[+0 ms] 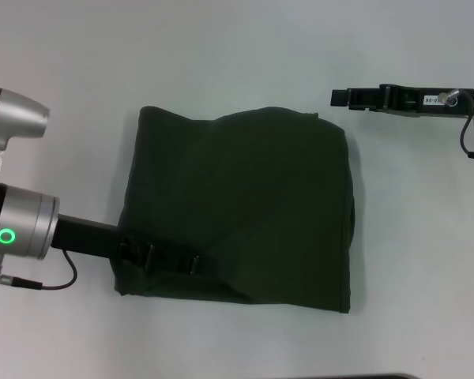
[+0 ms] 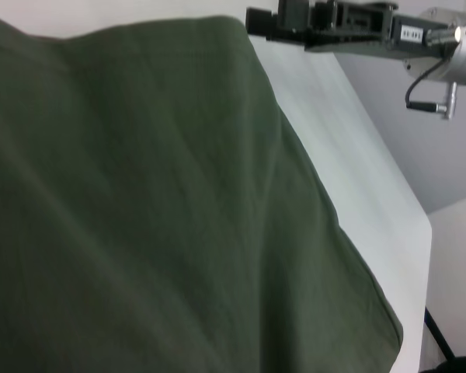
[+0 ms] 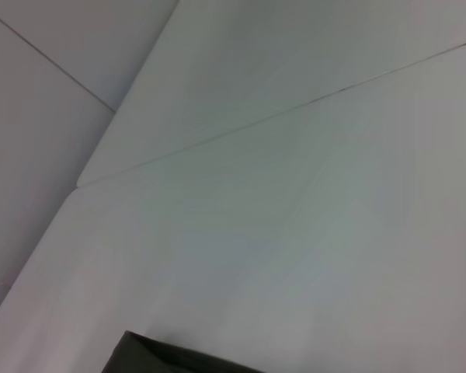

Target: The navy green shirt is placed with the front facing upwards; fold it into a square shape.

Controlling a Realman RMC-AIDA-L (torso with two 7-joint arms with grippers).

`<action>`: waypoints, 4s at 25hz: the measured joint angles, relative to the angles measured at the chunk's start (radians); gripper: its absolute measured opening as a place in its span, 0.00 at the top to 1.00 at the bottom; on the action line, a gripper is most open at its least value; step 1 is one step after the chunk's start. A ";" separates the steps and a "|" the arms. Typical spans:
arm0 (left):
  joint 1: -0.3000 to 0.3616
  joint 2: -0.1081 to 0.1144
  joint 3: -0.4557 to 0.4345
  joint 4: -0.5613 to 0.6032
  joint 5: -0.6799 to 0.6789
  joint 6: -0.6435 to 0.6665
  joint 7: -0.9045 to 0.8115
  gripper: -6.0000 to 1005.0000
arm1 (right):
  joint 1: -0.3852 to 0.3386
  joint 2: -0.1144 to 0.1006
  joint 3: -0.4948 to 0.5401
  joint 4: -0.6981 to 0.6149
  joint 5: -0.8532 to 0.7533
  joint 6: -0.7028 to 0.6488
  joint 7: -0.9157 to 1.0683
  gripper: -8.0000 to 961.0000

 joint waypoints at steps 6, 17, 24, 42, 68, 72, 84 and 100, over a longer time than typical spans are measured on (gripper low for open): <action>0.003 0.002 -0.005 -0.010 -0.002 0.012 0.003 0.32 | 0.000 0.000 0.000 0.000 0.000 0.000 -0.001 0.43; 0.005 0.005 -0.037 -0.088 -0.149 0.163 0.081 0.36 | 0.010 0.007 0.000 -0.003 0.006 -0.054 -0.020 0.45; 0.000 -0.006 -0.059 -0.093 -0.190 0.137 0.120 0.37 | 0.003 0.023 -0.008 -0.024 0.114 -0.155 -0.120 0.46; 0.004 -0.021 -0.142 -0.093 -0.216 0.054 0.126 0.37 | 0.051 0.079 -0.198 0.061 0.108 0.075 -0.245 0.97; 0.048 -0.014 -0.137 -0.093 -0.294 0.137 0.187 0.36 | -0.148 0.033 -0.221 -0.119 0.267 -0.237 -0.394 0.96; 0.070 -0.015 -0.139 -0.093 -0.296 0.182 0.219 0.33 | -0.178 0.013 -0.217 -0.108 0.264 -0.366 -0.474 0.89; 0.127 -0.022 -0.145 -0.089 -0.309 0.199 0.256 0.14 | -0.190 0.045 -0.215 -0.079 0.262 -0.453 -0.591 0.52; 0.149 -0.023 -0.156 -0.084 -0.310 0.193 0.281 0.10 | -0.173 0.055 -0.220 -0.078 0.259 -0.428 -0.581 0.24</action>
